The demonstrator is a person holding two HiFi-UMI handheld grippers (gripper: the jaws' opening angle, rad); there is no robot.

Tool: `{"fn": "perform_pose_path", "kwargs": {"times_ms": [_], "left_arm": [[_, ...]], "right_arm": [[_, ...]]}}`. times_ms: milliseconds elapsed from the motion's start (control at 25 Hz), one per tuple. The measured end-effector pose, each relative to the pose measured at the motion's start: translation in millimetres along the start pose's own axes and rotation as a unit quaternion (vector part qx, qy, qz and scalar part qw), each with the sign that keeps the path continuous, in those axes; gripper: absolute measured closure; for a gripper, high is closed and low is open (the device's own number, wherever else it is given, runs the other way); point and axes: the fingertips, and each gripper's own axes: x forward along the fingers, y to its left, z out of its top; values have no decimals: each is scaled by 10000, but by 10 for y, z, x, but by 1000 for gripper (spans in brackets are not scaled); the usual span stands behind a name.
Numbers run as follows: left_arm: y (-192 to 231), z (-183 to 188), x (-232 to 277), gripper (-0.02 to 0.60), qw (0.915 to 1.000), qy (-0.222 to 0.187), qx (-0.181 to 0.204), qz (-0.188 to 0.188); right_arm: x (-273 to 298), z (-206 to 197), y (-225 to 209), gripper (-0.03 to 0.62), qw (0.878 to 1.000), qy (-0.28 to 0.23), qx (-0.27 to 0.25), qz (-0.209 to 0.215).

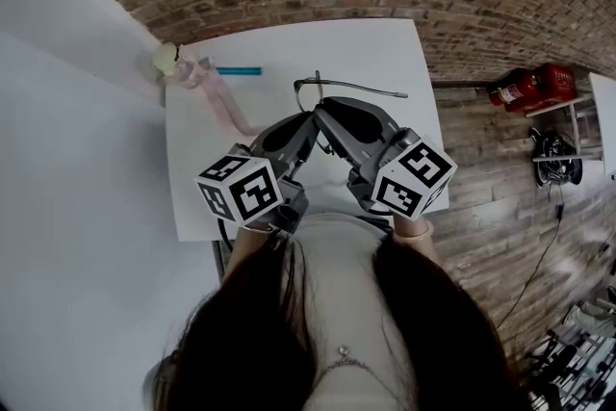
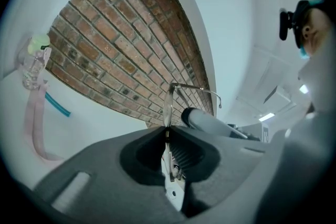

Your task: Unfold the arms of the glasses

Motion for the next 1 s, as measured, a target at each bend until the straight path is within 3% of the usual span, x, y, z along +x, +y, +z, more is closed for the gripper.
{"fn": "perform_pose_path", "kwargs": {"times_ms": [1000], "left_arm": [[140,87,-70,558,9982,-266,-530,1]], "right_arm": [[-71,113,15,556,9996,-281,-77,-29]]}}
